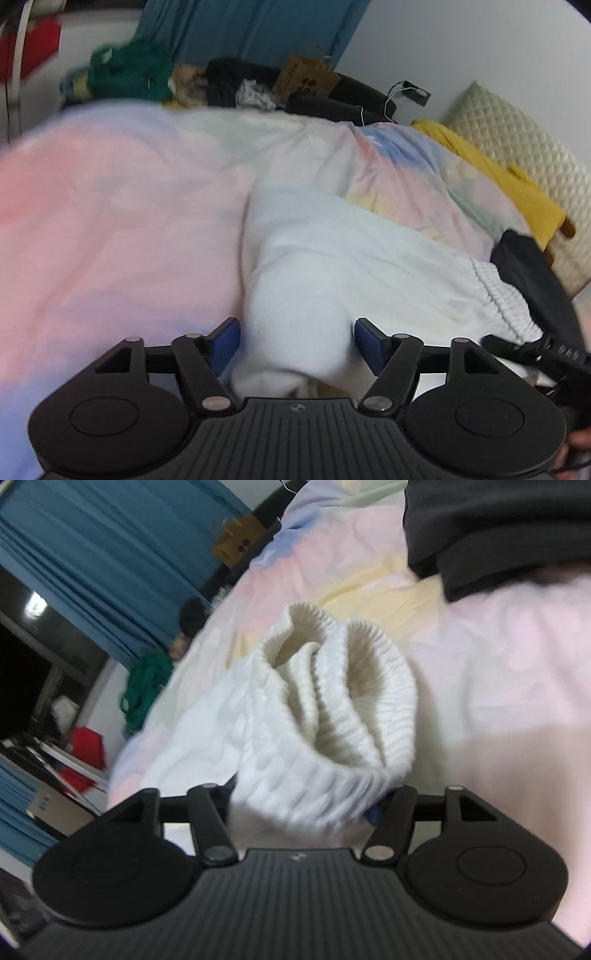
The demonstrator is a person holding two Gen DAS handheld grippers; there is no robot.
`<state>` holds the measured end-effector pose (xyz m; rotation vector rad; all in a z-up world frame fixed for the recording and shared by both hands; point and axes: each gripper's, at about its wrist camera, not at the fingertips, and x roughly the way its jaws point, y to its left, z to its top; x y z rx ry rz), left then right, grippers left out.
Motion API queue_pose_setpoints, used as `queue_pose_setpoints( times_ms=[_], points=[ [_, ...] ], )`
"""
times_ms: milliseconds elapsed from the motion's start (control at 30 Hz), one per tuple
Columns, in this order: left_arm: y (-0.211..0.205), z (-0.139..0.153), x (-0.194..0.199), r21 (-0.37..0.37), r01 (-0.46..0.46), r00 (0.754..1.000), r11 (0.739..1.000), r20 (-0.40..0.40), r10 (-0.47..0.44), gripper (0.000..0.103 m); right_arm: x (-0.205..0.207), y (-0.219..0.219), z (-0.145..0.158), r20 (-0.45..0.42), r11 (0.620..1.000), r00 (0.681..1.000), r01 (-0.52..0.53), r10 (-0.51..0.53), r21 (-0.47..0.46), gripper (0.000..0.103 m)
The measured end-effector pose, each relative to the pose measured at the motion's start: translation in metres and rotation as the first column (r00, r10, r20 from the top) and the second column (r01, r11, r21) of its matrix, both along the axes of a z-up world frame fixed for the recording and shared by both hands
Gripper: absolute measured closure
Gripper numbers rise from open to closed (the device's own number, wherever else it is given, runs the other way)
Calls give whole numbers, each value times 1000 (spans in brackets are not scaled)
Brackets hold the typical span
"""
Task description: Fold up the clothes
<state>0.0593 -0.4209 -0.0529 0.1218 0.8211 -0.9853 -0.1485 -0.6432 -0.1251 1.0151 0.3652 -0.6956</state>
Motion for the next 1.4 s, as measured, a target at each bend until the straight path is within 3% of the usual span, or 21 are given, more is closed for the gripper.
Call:
queue_pose_setpoints(
  times_ms=[100,233,300,467,533,633,667,833,900,1167,1400],
  points=[
    [24,43,-25,-1,2,998,1000,66,-2,22,-24,25,27,-60,998,998,3,-7,-59,38],
    [59,99,-62,-20,0,986,1000,166,3,15,-47,64,73,-99,978,995,-26,5,-209,38],
    [79,123,-80,-37,0,982,999,189,7,10,-57,88,102,-103,955,995,-43,13,-295,38],
    [143,173,-127,-75,-36,967,997,249,54,0,-76,146,163,-112,883,993,-82,33,-463,18],
    [168,184,-145,-80,-57,958,995,277,77,0,-82,171,180,-127,857,991,-91,30,-507,19],
    [206,192,-170,-88,-101,943,991,310,124,0,-90,203,190,-138,832,990,-102,30,-546,2],
    [220,194,-177,-94,-115,942,989,306,138,0,-92,213,192,-139,824,990,-106,33,-557,0],
    [263,191,-200,-103,-145,939,984,300,170,0,-94,245,184,-168,786,985,-139,46,-603,0],
    [273,192,-204,-103,-152,937,983,300,176,0,-92,250,182,-183,791,981,-157,58,-592,0],
    [281,192,-198,-95,-197,928,976,303,217,0,-86,261,180,-222,786,973,-188,67,-589,0],
    [288,186,-180,-70,-254,915,965,307,263,0,-71,264,180,-203,782,975,-193,87,-592,0]
  ],
)
